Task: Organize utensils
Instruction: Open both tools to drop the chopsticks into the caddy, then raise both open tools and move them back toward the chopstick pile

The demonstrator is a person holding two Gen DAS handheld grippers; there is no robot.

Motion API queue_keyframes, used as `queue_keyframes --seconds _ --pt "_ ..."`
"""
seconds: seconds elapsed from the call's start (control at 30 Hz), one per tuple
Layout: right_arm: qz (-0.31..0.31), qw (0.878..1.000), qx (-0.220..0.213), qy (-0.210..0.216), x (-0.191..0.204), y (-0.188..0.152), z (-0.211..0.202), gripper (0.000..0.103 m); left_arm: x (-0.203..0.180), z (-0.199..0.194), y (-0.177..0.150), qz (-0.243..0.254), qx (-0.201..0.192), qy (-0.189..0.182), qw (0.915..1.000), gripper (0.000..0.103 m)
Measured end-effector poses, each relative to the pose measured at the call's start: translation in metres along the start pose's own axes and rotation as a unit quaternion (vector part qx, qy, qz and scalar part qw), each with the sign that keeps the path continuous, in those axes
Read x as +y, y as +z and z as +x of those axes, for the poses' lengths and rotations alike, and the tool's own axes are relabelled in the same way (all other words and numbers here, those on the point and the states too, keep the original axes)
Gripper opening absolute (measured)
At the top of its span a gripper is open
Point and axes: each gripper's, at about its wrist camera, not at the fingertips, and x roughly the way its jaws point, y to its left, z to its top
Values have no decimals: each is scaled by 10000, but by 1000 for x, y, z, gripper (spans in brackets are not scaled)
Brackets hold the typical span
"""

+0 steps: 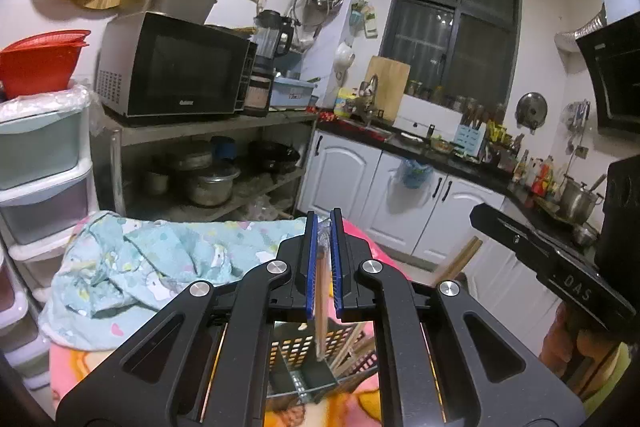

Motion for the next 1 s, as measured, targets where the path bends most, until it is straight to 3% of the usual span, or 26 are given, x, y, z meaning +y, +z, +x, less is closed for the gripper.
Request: queue_keyframes --seconds 0.67,0.77,0.8,0.87,1.0 --pt "346 9980 477 -214 -19 -26 48 4 17 37 -49 1 684 269 9973 4" --pt "395 9972 587 -241 -20 -33 54 6 19 33 -51 -24 694 292 9972 17" --pt "403 9969 625 -271 -20 -35 56 9 20 31 -51 -32 683 316 9972 22" --pt "463 9958 725 -323 -23 -40 57 45 22 25 -51 -72 647 338 9973 32" --pt "589 9953 671 -370 -26 -46 49 52 21 11 -49 -111 534 338 9979 54"
